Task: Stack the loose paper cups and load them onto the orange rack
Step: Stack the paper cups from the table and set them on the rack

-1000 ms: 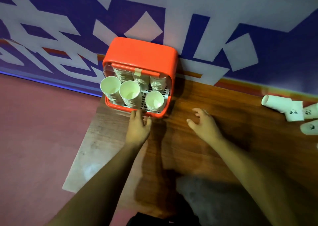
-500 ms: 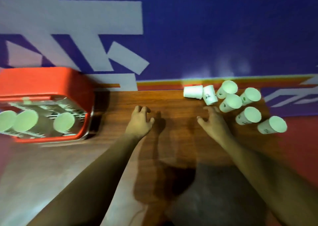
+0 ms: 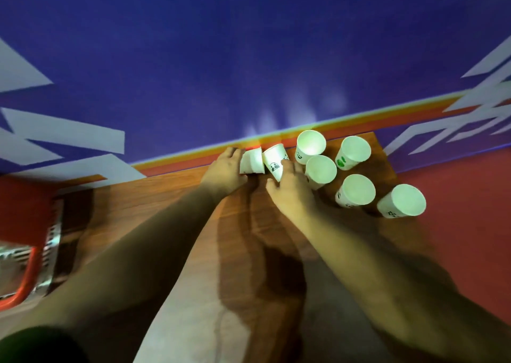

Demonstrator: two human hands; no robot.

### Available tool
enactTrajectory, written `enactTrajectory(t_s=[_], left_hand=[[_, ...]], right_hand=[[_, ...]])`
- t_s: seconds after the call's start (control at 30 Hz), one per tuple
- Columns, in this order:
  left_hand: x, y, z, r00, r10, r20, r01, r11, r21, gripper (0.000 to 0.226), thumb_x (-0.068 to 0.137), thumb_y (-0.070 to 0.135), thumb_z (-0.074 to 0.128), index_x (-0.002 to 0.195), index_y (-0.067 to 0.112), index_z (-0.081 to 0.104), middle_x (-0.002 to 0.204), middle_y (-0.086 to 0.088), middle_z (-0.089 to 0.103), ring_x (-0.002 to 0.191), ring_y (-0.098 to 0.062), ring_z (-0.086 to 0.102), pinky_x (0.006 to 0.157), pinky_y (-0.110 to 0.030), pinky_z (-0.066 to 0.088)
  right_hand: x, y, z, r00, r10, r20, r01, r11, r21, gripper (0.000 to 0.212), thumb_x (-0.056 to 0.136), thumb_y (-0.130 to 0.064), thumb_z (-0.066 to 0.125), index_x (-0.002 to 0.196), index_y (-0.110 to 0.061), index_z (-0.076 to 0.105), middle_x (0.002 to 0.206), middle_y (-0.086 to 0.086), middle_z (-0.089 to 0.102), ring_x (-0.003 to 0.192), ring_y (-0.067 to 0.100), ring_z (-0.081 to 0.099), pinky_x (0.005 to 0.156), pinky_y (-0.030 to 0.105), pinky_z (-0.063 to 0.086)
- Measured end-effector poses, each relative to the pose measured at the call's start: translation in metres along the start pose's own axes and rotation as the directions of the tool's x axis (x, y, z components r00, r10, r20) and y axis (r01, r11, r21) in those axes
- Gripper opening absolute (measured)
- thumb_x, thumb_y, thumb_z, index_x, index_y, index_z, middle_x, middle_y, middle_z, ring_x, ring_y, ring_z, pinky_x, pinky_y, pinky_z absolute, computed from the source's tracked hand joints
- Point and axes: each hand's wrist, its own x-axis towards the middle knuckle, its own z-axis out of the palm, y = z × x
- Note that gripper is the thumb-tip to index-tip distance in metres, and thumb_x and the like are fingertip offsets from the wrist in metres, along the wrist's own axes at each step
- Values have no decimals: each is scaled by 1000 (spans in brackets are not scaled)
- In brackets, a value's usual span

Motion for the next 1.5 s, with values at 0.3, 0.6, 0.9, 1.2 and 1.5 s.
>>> enactTrajectory(t_s=[0.3, 0.6, 0.9, 1.2, 1.5], left_hand=[[13, -16, 25, 1000, 3, -9, -3, 998, 57, 63, 80, 30, 77, 129, 11, 41, 129, -10, 51, 117, -31, 53, 92, -42, 45], [-42, -61, 17, 985, -173, -1, 169, 966, -196, 89, 78, 33, 79, 150, 23, 28, 146, -9, 45, 132, -30, 45, 104, -39, 41], [-137, -75, -43, 960, -245, -133, 137, 830, -540, 91, 79, 25, 81, 151, 30, 27, 136, 7, 52, 122, -9, 50, 97, -20, 40], [-242, -108, -116, 879, -381, -285, 70, 695, -715, 75, 76, 9, 83, 133, 18, 35, 117, 10, 54, 107, 3, 57, 96, -24, 51], [-376, -204, -159, 728, -493, -476, 135, 784, -606, 76, 75, 14, 82, 138, 25, 41, 118, 9, 57, 100, -5, 61, 82, -20, 53]], right_hand=[[26, 10, 44, 999, 31, -42, -33, 999, -43, 63, 91, -34, 60, 140, -1, 37, 131, 21, 49, 119, 36, 50, 96, 39, 45], [12, -14, 46, 962, 198, 187, -250, 916, 314, 73, 76, -17, 75, 136, -7, 35, 127, 15, 53, 112, 30, 55, 75, 28, 39], [-40, -65, 34, 954, 40, 297, -205, 812, 547, 97, 71, -18, 78, 145, -49, 24, 132, 6, 57, 108, 22, 62, 79, 32, 55], [-100, -174, 22, 933, -121, 340, -145, 739, 658, 79, 77, -11, 78, 133, -42, 32, 123, 3, 55, 98, 16, 63, 73, 32, 59], [-179, -282, 63, 896, -205, 394, -125, 735, 666, 73, 74, -19, 81, 124, -43, 33, 116, 6, 60, 95, 21, 66, 78, 41, 60]])
